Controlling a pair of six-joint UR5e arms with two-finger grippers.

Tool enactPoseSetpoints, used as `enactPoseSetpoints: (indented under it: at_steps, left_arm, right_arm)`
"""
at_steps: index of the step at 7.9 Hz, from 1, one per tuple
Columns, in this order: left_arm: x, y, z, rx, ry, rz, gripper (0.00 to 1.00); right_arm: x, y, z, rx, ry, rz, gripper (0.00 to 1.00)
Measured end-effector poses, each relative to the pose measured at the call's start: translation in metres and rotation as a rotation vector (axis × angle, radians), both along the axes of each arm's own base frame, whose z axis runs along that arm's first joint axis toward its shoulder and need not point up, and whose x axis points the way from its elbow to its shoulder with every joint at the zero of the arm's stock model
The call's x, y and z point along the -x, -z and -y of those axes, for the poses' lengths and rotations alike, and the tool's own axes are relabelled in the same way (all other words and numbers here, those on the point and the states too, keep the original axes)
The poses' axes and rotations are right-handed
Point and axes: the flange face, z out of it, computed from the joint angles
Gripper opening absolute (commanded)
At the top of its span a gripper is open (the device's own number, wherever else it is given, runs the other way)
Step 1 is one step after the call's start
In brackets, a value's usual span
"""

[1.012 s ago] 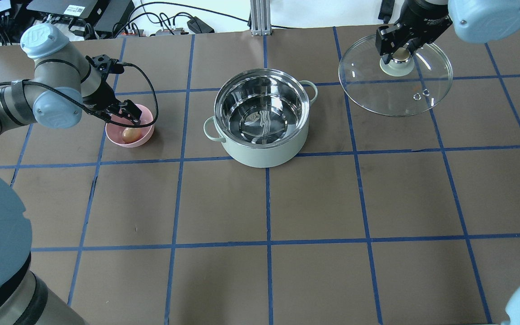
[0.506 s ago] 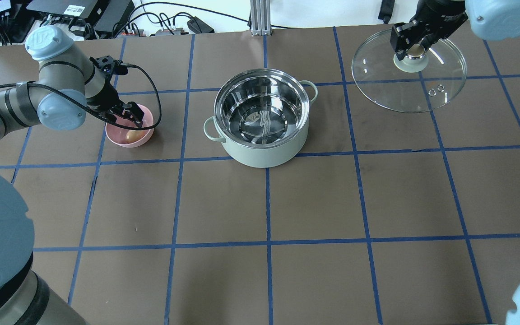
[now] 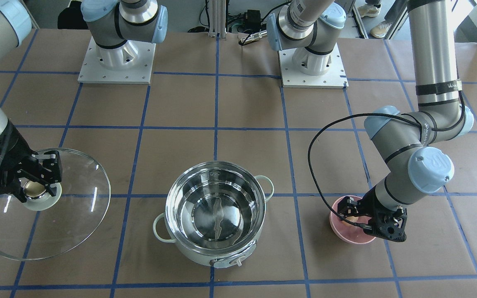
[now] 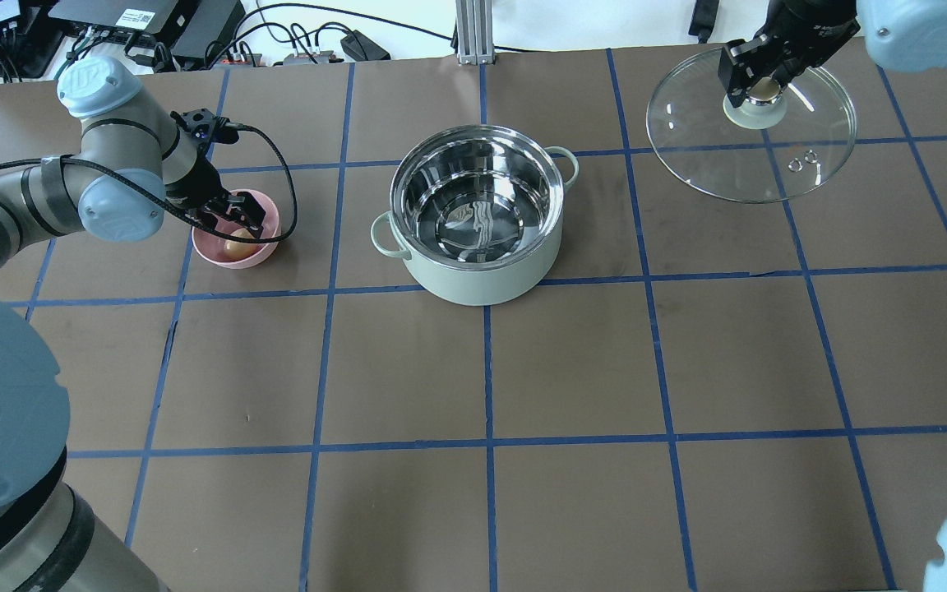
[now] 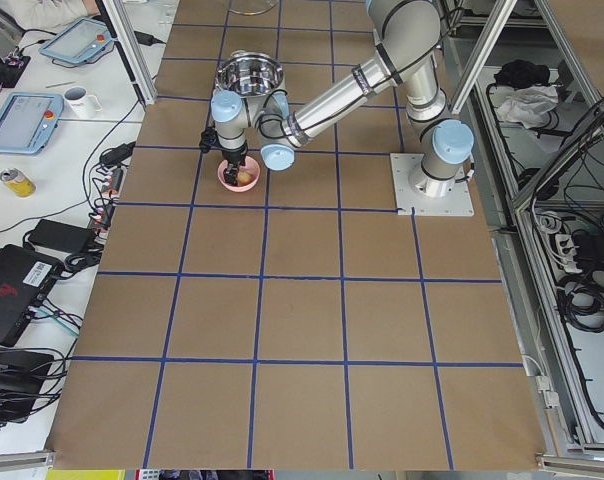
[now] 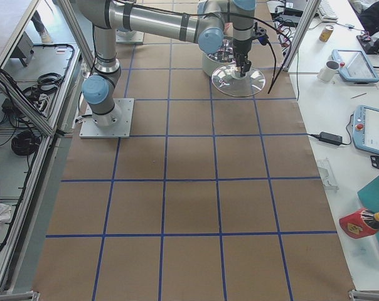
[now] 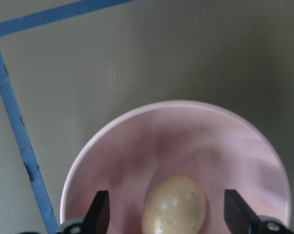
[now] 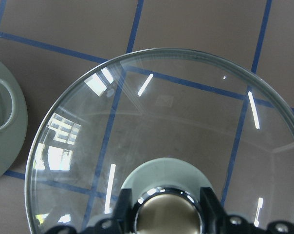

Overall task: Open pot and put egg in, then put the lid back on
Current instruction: 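Close the left gripper around the egg in the pink bowl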

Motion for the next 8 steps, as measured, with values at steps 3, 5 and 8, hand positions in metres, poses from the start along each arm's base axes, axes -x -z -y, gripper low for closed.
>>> enactPoseSetpoints:
  at_steps: [3,5,8]
  left_arm:
    - [0.0004,0.0039,0.0004,-0.005,-0.009,-0.007,0.84]
    - [0.0007,0.0063,0.0003,-0.008,-0.010,-0.010,0.83]
    - [0.0011,0.0111,-0.0015,-0.018,-0.010,-0.012,0.78]
  right_arm:
    - [0.0014,0.0026,0.0012,-0.005,-0.017,-0.001,0.00]
    - [0.0013,0.0035,0.0017,-0.005,-0.020,0.003,0.00]
    - [0.0016,0.0053,0.0013,-0.010,-0.019,0.005,0.00]
